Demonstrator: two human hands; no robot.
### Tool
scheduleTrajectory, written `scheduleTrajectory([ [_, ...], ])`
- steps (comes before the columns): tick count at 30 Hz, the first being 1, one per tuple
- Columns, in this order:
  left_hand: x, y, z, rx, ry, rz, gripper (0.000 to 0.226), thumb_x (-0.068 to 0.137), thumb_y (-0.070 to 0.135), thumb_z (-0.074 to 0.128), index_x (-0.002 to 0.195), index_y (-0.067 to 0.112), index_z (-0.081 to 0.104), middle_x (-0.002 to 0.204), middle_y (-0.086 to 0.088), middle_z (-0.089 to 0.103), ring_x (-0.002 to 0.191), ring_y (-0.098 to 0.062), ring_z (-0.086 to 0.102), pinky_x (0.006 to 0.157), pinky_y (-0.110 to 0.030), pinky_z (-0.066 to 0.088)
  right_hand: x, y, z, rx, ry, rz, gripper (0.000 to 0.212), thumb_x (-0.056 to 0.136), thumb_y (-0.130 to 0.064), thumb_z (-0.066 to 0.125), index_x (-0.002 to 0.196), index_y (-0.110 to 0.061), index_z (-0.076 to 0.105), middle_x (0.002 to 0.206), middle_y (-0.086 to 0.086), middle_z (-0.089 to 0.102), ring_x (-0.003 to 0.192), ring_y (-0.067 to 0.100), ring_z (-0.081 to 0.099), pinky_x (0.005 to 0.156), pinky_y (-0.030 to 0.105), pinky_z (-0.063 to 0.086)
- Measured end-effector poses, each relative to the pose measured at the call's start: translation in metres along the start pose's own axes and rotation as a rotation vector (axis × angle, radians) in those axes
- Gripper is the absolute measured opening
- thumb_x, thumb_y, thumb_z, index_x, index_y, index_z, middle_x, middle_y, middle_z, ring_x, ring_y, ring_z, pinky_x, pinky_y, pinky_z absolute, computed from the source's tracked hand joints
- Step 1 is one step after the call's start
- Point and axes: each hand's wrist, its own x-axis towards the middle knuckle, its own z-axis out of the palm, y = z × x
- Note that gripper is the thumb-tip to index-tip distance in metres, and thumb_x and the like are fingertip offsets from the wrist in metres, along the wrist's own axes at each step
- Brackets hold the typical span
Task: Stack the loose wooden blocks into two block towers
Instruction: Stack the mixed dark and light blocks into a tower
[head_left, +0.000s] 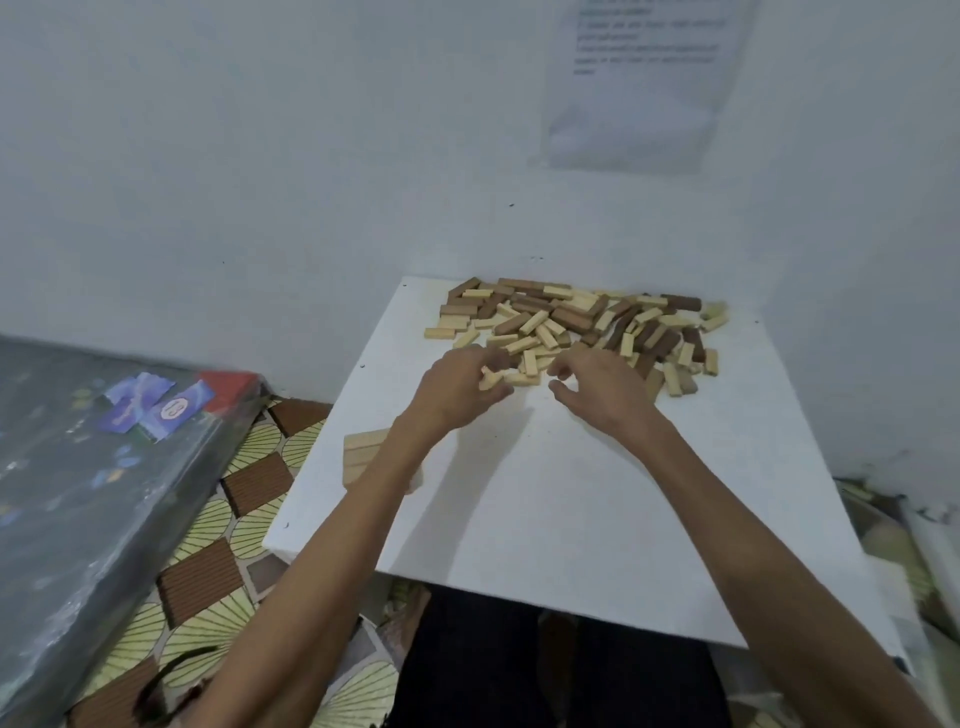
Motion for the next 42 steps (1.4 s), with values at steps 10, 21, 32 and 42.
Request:
scheduleTrajectory([
  [10, 0.086, -0.003, 0.026, 0.318, -0.052, -0.279, 0.031, 0.096, 0.03, 0.064, 0.122, 0.014, 0.058, 0.118, -0.007, 0.067, 0.121, -0.032, 0.054, 0.099, -0.046, 0.038, 0.062, 0.061, 0.006, -0.342, -0.206, -0.029, 0.057, 0.092, 0.01, 0.046, 0.121, -0.035, 0.065, 0.149, -0.01, 0.046, 0.127, 0.029, 0.033, 0.099, 0.057, 0.031],
  [21, 0.087, -0.009, 0.041, 0.327, 0.007, -0.299, 0.01, 0.089, 0.025, 0.061, 0.086, 0.019, 0.054, 0.1, -0.005, 0.065, 0.103, -0.029, 0.057, 0.097, -0.047, 0.039, 0.084, 0.072, 0.017, -0.185, -0.058, 0.001, 0.026, 0.105, -0.036, 0.051, 0.124, -0.019, 0.054, 0.133, 0.001, 0.057, 0.128, 0.026, 0.043, 0.098, 0.051, 0.036],
  [32, 0.089, -0.011, 0.038, 0.174, 0.102, -0.209, 0.023, 0.102, 0.024, 0.06, 0.111, 0.006, 0.071, 0.112, -0.013, 0.057, 0.104, -0.034, 0.06, 0.08, -0.041, 0.051, 0.114, 0.081, 0.045, -0.169, 0.046, 0.223, 0.026, 0.099, -0.015, 0.062, 0.12, 0.001, 0.065, 0.141, 0.026, 0.045, 0.124, 0.039, 0.047, 0.094, 0.043, 0.046],
  [42, 0.059, 0.015, 0.045, -0.027, 0.19, -0.162, 0.027, 0.101, 0.029, 0.062, 0.099, 0.003, 0.07, 0.106, -0.012, 0.061, 0.096, -0.031, 0.061, 0.078, -0.038, 0.048, 0.074, 0.054, 0.014, 0.124, 0.149, 0.371, 0.039, 0.087, -0.033, 0.079, 0.115, -0.008, 0.072, 0.11, 0.017, 0.069, 0.108, 0.029, 0.051, 0.087, 0.042, 0.05],
])
